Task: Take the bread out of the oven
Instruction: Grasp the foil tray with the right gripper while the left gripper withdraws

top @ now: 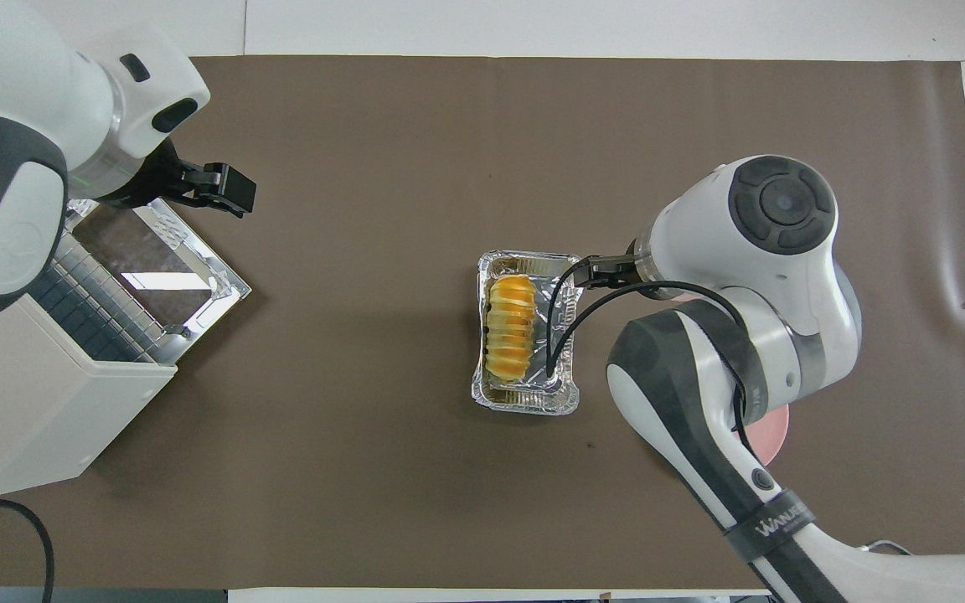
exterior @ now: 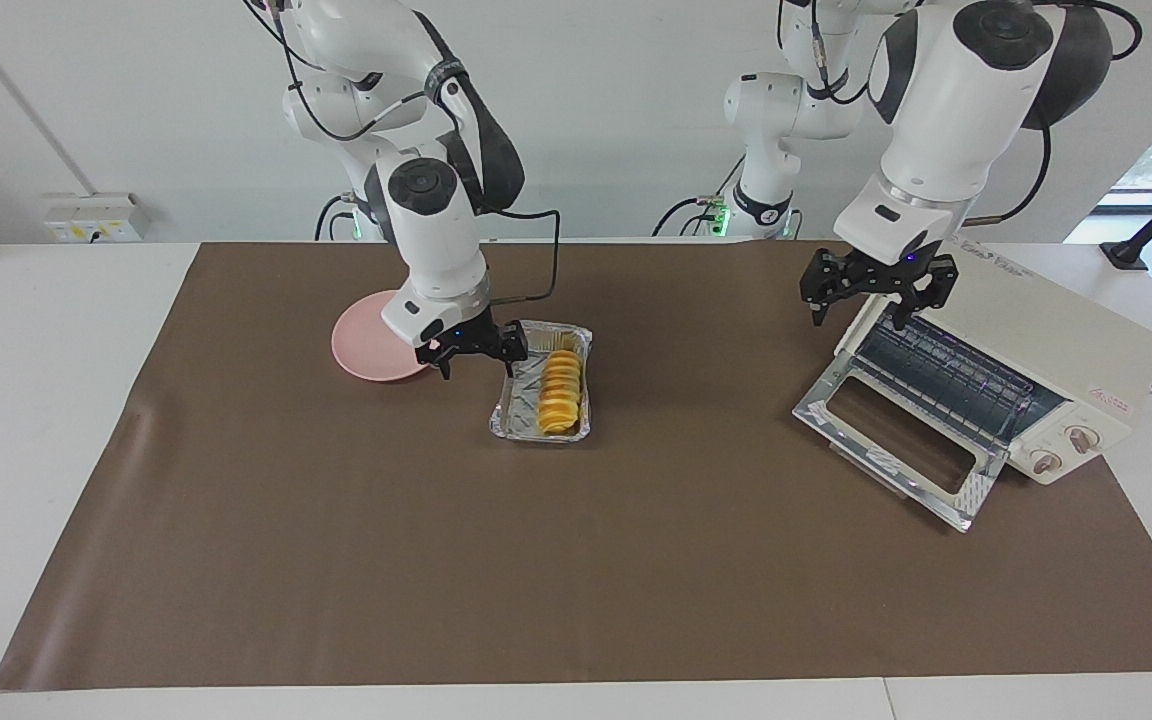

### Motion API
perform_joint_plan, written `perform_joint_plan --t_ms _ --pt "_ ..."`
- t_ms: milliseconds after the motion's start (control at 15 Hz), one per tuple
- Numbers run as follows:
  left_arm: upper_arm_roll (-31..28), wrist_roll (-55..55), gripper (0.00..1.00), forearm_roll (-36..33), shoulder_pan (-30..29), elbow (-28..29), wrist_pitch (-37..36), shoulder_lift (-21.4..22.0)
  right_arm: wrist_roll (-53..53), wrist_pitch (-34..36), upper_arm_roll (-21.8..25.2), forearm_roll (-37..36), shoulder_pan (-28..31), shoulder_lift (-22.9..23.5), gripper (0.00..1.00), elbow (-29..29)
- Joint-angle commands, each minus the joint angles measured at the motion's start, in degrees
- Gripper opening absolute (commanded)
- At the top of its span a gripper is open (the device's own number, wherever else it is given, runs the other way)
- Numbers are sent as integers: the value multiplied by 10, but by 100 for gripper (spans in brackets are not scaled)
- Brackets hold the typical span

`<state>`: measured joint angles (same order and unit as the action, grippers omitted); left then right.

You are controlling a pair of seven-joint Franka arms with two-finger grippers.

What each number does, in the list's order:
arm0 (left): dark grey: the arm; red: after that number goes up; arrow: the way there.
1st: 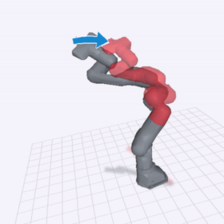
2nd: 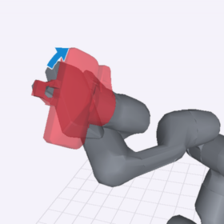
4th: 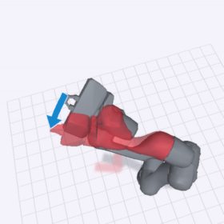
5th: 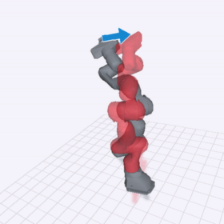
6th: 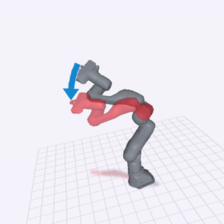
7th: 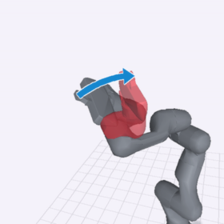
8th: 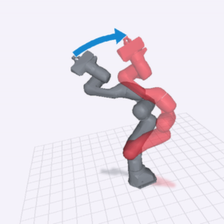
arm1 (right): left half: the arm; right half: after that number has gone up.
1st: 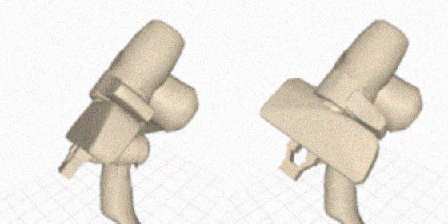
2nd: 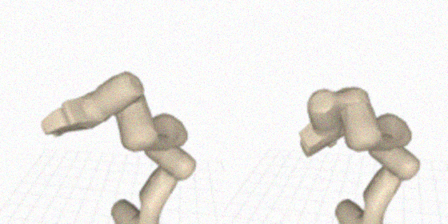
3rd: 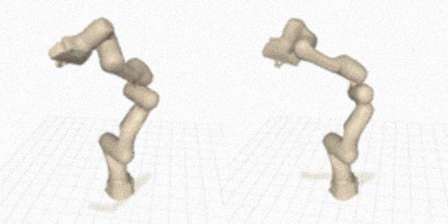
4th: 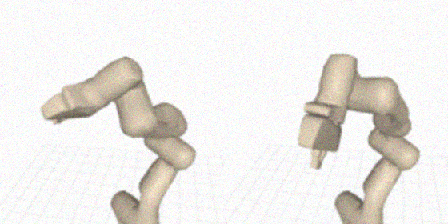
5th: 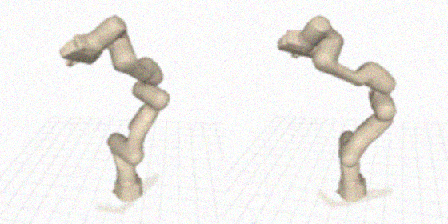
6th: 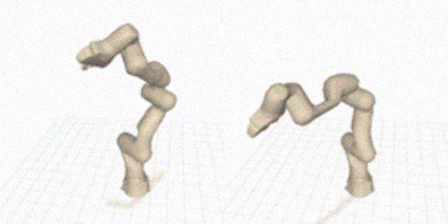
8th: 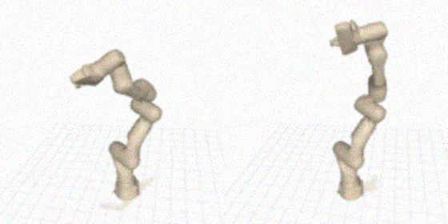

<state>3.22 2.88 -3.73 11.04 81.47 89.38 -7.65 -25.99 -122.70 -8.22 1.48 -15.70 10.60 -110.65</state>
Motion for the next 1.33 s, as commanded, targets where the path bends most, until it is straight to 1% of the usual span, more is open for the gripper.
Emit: perform_joint_plan --t_ms 0,133,200,333,400,467,533,600,667,733,800,867,933,1067,1133,1267 --pt "39 -6 100 10 -51 51 -9 46 -49 -27 1 7 -18 13 100 -23" --pt "39 -13 100 10 -53 114 -10 103 -72 -31 1 8 -31 23 100 -32" --pt "39 -13 100 10 -55 126 -17 112 -75 -32 1 7 -33 23 100 -43" --pt "41 -30 100 22 -77 121 -34 110 -78 -79 1 7 -36 22 100 -79" --pt "38 -48 100 38 -80 118 -34 110 -79 -93 1 7 -45 19 100 -97" --pt "37 -57 100 40 -80 117 -33 110 -85 -92 2 7 -51 15 99 -108" --pt "35 -58 100 40 -80 114 -32 108 -87 -93 2 7 -51 11 92 -115" --pt "35 -59 100 42 -81 108 -22 104 -87 -98 2 7 -51 10 83 -120" --pt "35 -59 100 43 -86 105 -7 100 -87 -98 2 7 -50 10 70 -121" --pt "39 -59 100 42 -100 103 -8 96 -87 -98 2 8 -50 10 55 -121" --pt "45 -59 100 43 -116 97 -12 93 -78 -98 2 7 -50 10 37 -121" --pt "52 -59 100 42 -125 96 -19 90 -64 -98 2 5 -46 11 16 -120" --pt "53 -60 100 40 -129 96 -19 87 -57 -100 2 5 -45 12 0 -119" --pt "54 -60 100 36 -127 79 -33 68 -56 -101 2 5 -41 12 0 -114" --pt "54 -59 100 37 -127 70 -41 66 -52 -101 3 5 -40 10 0 -111" --pt "55 -59 100 33 -117 76 -40 73 -27 -103 6 4 -25 14 0 -86"
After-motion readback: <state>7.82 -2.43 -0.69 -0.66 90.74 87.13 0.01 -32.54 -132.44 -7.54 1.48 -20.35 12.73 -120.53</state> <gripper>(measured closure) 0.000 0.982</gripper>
